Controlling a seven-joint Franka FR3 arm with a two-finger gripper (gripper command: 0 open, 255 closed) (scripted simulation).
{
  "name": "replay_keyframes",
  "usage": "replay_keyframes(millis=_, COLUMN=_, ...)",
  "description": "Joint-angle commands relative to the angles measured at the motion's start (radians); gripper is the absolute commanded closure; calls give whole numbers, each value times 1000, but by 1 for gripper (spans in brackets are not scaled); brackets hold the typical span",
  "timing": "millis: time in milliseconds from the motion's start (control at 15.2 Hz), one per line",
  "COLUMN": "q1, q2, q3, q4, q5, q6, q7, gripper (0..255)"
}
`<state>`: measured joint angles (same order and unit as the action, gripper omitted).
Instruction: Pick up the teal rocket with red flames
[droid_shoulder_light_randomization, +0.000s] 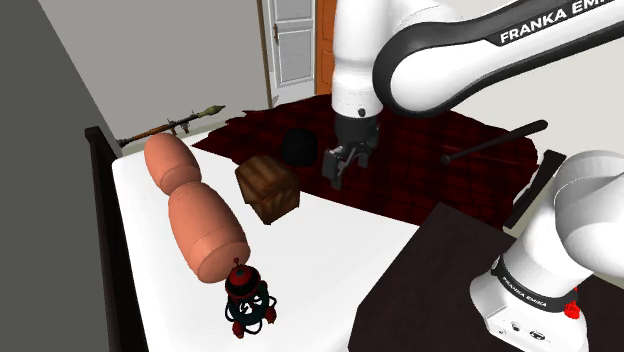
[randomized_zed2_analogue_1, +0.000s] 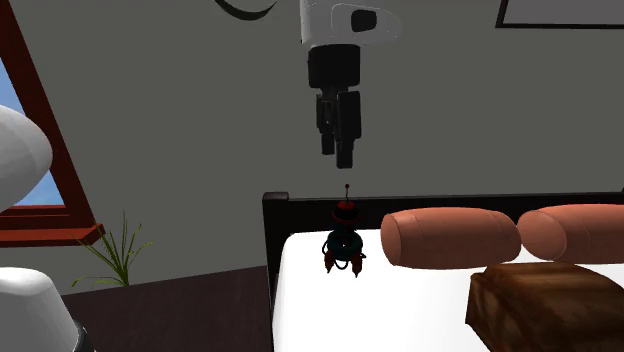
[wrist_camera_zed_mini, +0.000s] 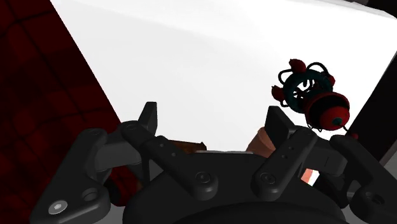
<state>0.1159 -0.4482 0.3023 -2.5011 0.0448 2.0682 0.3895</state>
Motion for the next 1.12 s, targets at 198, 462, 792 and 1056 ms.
replay_keyframes(millis=198, q1=9, q2=162, q3=82, q4=40, q5=-20, q6=148, q7=103, gripper=0)
replay_keyframes(millis=462, q1=8, q2=305, q3=141, q4=99, q5=-79, q6=244, q7=201, gripper=0)
replay_keyframes(millis=792, q1=24, q2=499, q3=187, q4=204, q5=-213, q6=332, q7=352, gripper=0)
replay_keyframes(millis=1056, q1=70, q2=656, q3=184, q4=313, q5=-340, q6=371, q7=475, gripper=0)
